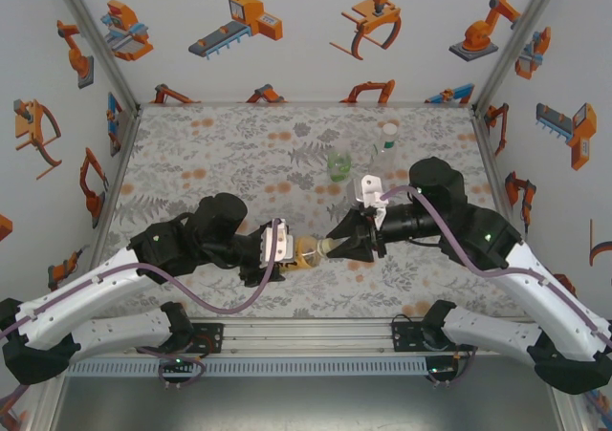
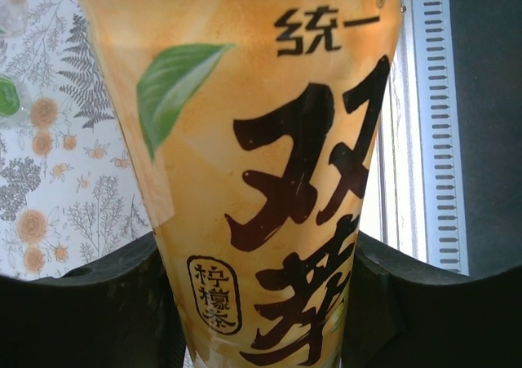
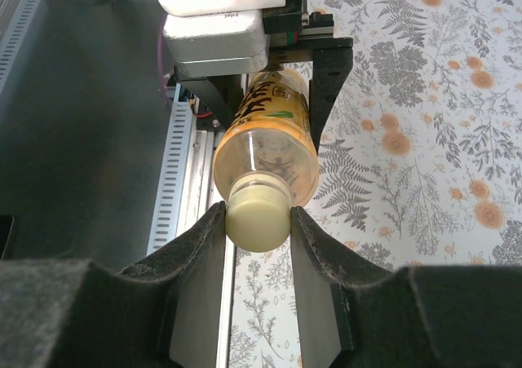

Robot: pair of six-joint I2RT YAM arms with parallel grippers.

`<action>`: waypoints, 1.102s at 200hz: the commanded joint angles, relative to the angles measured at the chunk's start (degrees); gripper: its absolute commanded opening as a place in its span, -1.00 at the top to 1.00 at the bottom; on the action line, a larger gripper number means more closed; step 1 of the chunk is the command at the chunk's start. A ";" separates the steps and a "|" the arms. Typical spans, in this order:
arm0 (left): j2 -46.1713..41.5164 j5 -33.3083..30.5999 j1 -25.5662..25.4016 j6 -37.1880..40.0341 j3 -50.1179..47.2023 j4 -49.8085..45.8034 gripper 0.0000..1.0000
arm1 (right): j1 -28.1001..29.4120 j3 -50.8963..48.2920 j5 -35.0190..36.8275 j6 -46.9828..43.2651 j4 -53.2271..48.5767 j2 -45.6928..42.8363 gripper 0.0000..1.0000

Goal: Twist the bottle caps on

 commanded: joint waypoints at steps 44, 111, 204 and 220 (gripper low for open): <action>-0.17 1.56 -0.13 -2.58 0.53 5.95 1.00 | 2.71 -1.88 1.29 1.36 0.96 0.68 1.00; -0.92 0.44 -0.18 -2.45 -0.26 6.20 1.00 | 2.73 -5.42 11.35 25.52 7.51 0.77 1.00; -0.19 -3.72 -0.18 -1.46 -0.93 6.63 1.00 | 2.91 -13.89 28.47 99.46 7.97 0.76 1.00; -0.09 -3.63 -0.23 -1.37 -1.11 6.98 1.00 | 2.92 -16.15 30.28 103.26 11.32 -0.62 0.98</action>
